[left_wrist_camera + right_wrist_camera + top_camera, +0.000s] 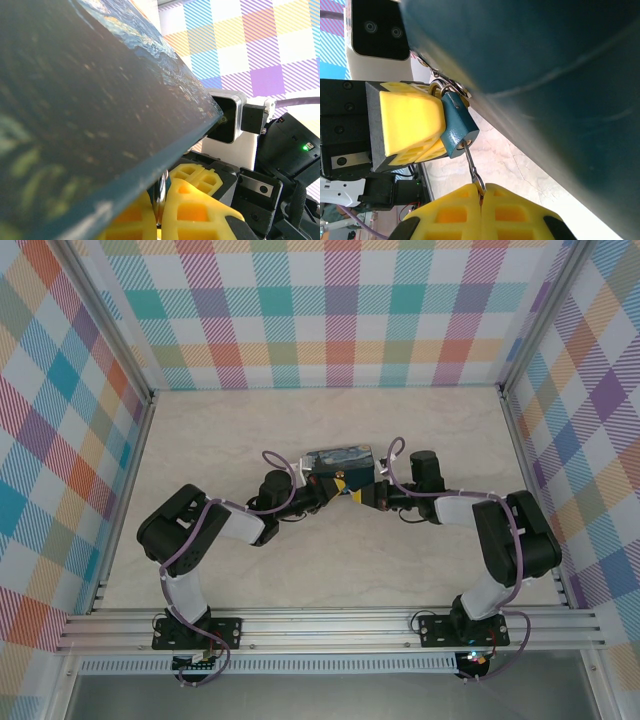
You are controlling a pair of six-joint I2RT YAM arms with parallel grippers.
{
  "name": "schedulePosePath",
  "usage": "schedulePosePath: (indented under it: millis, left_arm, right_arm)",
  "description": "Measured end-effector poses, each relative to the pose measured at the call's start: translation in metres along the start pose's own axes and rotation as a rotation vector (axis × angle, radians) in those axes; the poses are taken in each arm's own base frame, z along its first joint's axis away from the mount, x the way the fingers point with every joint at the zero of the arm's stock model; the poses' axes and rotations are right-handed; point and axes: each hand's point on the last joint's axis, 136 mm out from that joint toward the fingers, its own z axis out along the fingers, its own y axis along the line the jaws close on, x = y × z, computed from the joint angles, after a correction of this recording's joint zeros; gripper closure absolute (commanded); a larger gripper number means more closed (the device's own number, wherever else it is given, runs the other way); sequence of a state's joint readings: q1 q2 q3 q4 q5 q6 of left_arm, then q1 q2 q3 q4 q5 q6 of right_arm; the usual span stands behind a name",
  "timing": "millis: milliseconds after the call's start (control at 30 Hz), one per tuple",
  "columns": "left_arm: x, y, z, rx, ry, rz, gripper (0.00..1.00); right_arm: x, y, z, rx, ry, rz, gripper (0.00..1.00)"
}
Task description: Unlock a padlock with a key
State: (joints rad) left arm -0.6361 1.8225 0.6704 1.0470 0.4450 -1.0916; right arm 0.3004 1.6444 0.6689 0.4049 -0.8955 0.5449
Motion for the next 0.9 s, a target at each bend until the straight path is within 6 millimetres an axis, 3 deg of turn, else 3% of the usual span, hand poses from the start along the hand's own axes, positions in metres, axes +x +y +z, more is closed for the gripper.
schedulePosePath:
  millis: [500,900]
  left_arm:
    - [-0.01,-0.002,-0.001,0.006,-0.042,0.012,1.0]
    - [-0.01,-0.005,-0.001,0.018,-0.037,0.024,1.0]
  right_arm:
    - [-0.009,0.005,0.006,-0.076,-0.005,0.117,0.97]
    - [-0.013,0.007,0.005,-0.085,-0.015,0.088,0.96]
